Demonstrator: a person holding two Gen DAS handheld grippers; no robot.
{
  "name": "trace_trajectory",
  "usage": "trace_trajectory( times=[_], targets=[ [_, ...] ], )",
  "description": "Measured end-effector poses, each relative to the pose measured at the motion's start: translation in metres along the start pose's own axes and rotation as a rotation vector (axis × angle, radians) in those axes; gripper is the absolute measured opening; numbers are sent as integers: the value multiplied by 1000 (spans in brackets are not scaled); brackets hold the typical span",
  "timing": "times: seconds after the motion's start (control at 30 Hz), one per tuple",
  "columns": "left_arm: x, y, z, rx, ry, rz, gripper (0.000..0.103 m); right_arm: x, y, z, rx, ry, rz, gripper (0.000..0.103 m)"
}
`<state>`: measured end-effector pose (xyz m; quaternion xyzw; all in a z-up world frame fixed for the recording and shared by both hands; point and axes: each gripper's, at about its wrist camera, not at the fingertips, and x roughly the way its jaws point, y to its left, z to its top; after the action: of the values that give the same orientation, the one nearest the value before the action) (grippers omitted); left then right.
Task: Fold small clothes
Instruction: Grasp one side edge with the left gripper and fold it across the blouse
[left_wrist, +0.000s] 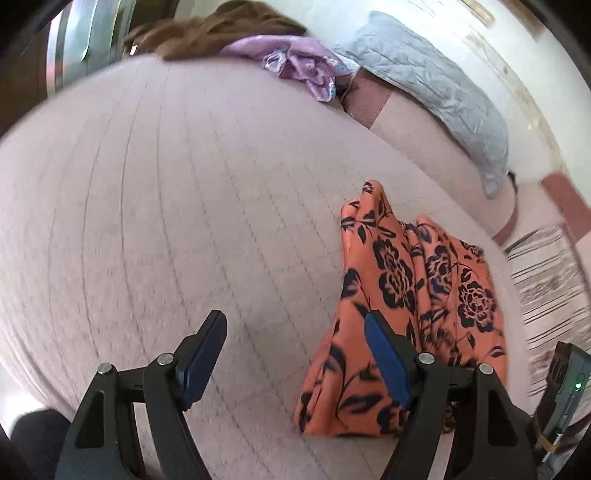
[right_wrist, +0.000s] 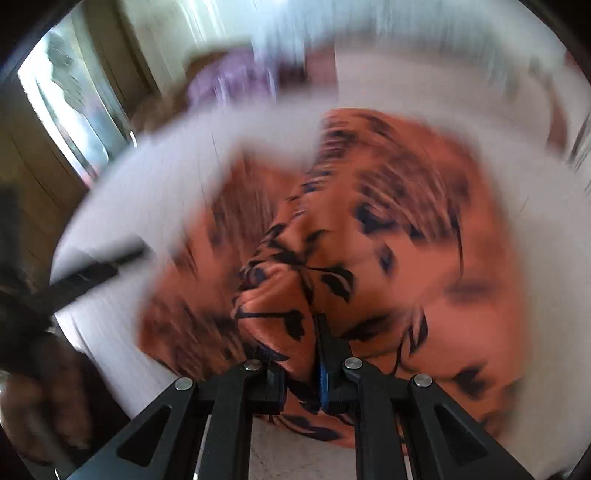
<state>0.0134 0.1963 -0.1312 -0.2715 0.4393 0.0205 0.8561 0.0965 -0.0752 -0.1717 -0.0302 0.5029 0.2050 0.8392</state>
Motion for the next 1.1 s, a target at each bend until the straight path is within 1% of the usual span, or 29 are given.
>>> trace_trajectory(
  times=[0.03, 0.07, 0.1, 0.13, 0.17, 0.2, 0.23, 0.27, 0.3, 0.33, 0.4, 0.47, 0.57, 0.6, 0.63, 0.67, 0.7, 0.73, 0.77, 0.8, 0.83, 0.9, 0.93, 0.97, 1.0, 1.03, 1.07, 1.1],
  targets=[
    [-2, -1, 0, -5, 5, -37, 77, -1, 1, -1, -3, -29, -13, 13],
    [-5, -4, 2, -7, 11, -89, 77, -7, 3, 1, -5, -36, -15, 13],
    [-7, -11, 4, -8, 19, -145, 77, -15, 3, 5, 6, -47, 10, 13],
    [-8, -22, 7, -4, 27, -203, 77, -22, 5, 8, -12, -71, 18, 16],
    [-9, -32, 6, 9, 35, -241, 78, -24, 6, 8, -33, -83, 17, 16],
    [-9, -44, 8, 33, 44, -276, 78, -23, 9, 7, -54, -79, 13, 21],
    [-3, -57, 11, 63, 58, -309, 79, -21, 11, 4, -65, -65, 15, 33],
    [5, -73, 13, 96, 84, -337, 79, -17, 15, 1, -71, -50, 23, 40],
    [16, -87, 13, 127, 121, -332, 79, -15, 17, -4, -75, -46, 38, 61],
    [30, -100, 13, 155, 171, -320, 79, -18, 20, -11, -83, -69, 65, 70],
    [46, -111, 8, 178, 232, -298, 79, -29, 22, -26, -102, -120, 64, 70],
    [61, -120, 0, 205, 286, -272, 79, -44, 16, -38, -81, -162, 60, 70],
    [66, -125, -6, 197, 318, -274, 78, -69, -3, -58, -4, -214, 77, 70],
    [67, -127, -6, 194, 321, -264, 76, -78, -12, -64, 15, -233, 74, 70],
    [69, -128, -5, 190, 330, -269, 70, -82, -17, -68, 24, -240, 73, 70],
    [71, -127, -8, 183, 349, -277, 53, -88, -25, -73, 42, -248, 74, 71],
    [76, -127, -8, 165, 384, -253, 37, -92, -36, -76, 72, -253, 82, 71],
    [77, -127, -5, 159, 393, -233, 31, -94, -41, -76, 91, -257, 89, 70],
    [81, -128, -4, 153, 405, -230, 28, -95, -50, -77, 117, -262, 98, 70],
    [83, -126, -3, 133, 418, -244, 27, -96, -59, -78, 147, -268, 104, 70],
    [84, -126, -3, 123, 423, -243, 27, -99, -64, -78, 169, -271, 110, 70],
    [81, -128, -2, 128, 416, -239, 29, -101, -73, -81, 206, -274, 129, 70],
    [82, -127, -2, 127, 412, -233, 34, -103, -77, -84, 219, -275, 138, 70],
    [83, -129, -3, 119, 411, -232, 47, -103, -80, -85, 229, -277, 147, 70],
    [86, -132, -4, 115, 419, -247, 58, -102, -82, -84, 234, -281, 155, 70],
    [91, -139, -3, 119, 419, -254, 60, -100, -83, -84, 236, -282, 162, 70],
    [93, -143, -4, 131, 406, -240, 58, -105, -84, -89, 238, -285, 169, 70],
    [93, -147, -5, 154, 398, -210, 38, -105, -84, -89, 239, -288, 177, 70]
  ],
)
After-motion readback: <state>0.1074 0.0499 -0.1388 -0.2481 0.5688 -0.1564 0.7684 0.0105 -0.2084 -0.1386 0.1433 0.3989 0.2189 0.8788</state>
